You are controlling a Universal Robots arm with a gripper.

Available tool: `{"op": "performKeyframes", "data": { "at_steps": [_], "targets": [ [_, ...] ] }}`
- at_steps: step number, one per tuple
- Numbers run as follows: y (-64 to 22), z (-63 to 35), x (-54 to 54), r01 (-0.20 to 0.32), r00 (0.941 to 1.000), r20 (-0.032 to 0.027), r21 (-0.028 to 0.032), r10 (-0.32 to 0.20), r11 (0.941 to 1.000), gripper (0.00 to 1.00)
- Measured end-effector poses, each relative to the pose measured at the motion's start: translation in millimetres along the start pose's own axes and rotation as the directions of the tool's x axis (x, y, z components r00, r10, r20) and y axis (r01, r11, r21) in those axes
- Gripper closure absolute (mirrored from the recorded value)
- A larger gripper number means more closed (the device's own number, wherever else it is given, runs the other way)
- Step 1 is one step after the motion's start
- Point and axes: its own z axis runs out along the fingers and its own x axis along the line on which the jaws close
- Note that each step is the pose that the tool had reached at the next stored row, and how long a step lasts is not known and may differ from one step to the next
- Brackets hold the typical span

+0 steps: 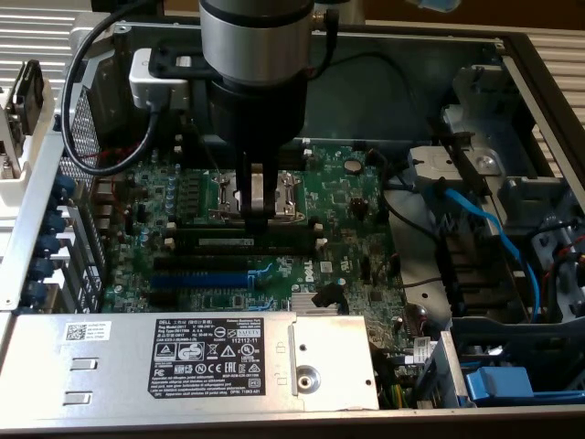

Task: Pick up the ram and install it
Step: 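Press down the ram until it locks into place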

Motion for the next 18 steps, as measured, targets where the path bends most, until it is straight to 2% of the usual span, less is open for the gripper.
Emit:
{"op": "performKeyframes", "data": {
  "at_steps": [18],
  "targets": [
    [0.1,1.5,0.5,0.0,1.0,0.0,0.0,0.0,1.0,0.9]
  ]
}}
